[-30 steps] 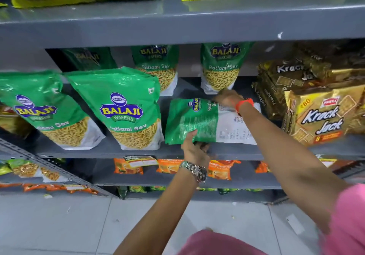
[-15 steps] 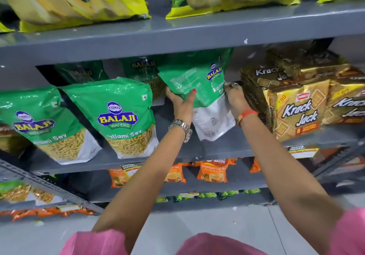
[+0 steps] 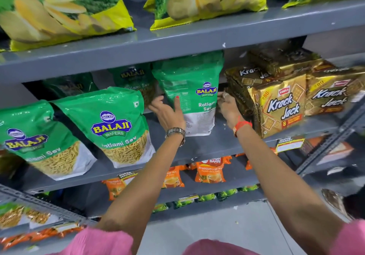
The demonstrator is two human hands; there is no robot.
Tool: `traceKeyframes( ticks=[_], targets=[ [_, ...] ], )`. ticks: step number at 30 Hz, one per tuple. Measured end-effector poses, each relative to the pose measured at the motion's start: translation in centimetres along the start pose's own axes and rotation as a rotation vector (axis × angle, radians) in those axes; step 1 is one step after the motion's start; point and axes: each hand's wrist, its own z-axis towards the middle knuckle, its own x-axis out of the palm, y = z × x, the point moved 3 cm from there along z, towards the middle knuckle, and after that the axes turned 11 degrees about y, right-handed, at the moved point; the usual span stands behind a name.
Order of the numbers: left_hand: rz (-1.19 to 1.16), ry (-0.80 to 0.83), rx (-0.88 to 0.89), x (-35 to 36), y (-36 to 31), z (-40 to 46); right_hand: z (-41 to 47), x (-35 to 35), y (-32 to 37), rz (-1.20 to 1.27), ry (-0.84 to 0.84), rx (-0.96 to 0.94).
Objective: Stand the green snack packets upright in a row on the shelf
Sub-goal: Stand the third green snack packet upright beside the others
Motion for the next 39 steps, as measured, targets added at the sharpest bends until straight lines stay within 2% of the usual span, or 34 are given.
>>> traceKeyframes(
  ticks=[2,4,6,10,15,18,21,26,30,36,39],
  targets=[
    [0.018,0.106,0.079,0.6,-0.2,-0.9,-0.6,-0.2,-0.2,-0.024,0.048,0.021],
    [0.015,0.244,0.085,1.6,-0.4,-2.1,-1.5,-0.2,-0.5,-0.013,0.116,0.054],
    [0.0,0.28,0.087,2.2,-0.5,-2.9,-2.3,0.0,-1.1,0.021,0.15,0.058],
    [-0.012,0.265,0.095,2.7,-0.4,-3.1,-3.0,1.6,-2.3,0.103,0.133,0.047],
    [-0.015,0.152,0.049,1.8,0.1,-2.0,-2.8,2.9,-2.8,-0.031,0.049,0.04],
    [-0.051,0.136,0.009,1.4,0.5,-1.3,-2.3,2.1,-2.6,0.003,0.001,0.042],
    [-0.16,0.135,-0.006,0.9,1.2,-0.6,-1.1,1.0,-2.3,0.095,-0.012,0.054],
    [-0.349,0.279,-0.045,1.0,3.0,1.9,1.1,0.6,-0.7,0.156,0.074,0.048],
    [-0.551,0.313,-0.069,1.4,2.4,3.2,2.3,0.8,-0.5,0.219,0.091,0.068],
    [-0.73,0.237,-0.135,1.9,2.5,3.1,2.7,0.7,-0.8,0.256,0.097,0.01],
    [-0.849,0.254,-0.247,2.8,3.5,2.2,2.3,0.9,-0.7,0.205,0.146,0.009]
  ],
)
